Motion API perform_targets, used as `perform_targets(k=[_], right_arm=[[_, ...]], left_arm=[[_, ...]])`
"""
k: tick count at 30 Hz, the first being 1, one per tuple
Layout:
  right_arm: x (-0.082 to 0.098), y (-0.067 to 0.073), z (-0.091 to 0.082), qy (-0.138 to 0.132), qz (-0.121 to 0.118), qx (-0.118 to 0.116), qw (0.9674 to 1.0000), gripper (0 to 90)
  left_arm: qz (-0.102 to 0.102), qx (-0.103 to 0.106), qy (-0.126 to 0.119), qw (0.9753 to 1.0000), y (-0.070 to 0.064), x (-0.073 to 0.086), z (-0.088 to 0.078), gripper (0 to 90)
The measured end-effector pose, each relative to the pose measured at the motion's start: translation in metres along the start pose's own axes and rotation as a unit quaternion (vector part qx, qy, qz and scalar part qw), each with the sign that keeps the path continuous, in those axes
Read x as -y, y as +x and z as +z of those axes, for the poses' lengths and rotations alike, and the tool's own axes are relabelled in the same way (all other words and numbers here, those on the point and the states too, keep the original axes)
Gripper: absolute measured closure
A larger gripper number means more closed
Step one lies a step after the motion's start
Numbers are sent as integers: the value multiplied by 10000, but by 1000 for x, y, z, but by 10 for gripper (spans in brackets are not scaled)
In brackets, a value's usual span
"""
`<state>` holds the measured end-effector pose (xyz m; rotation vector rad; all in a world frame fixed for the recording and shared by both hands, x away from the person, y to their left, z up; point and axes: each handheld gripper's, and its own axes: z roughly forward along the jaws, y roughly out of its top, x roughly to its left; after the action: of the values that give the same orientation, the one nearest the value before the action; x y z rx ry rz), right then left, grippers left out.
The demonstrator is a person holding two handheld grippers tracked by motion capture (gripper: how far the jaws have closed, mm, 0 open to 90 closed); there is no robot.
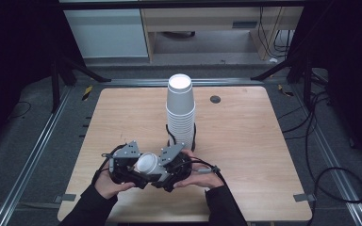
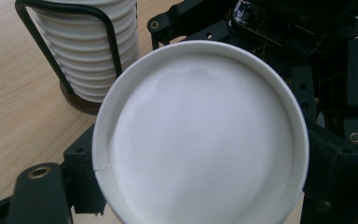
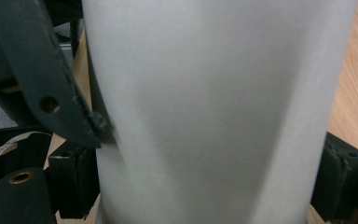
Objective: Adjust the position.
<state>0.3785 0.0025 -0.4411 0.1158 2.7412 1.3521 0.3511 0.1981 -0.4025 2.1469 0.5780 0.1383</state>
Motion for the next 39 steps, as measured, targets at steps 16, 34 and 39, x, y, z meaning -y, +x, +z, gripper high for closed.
perform_targets(k=[16,34,39], right_arm=[[-1,1,2,51,-7,57,10000,128],[-1,2,-6,-183,156,189,9995,77],[0,2,-16,-305,178,260,9990,77]], left_arm=[[84,-78,-2,9999,-3,-1,-1,197],[86,-43,-124,9999,-1,-2,-8,212],[86,-127,-159,9998,2,-1,-13,211]])
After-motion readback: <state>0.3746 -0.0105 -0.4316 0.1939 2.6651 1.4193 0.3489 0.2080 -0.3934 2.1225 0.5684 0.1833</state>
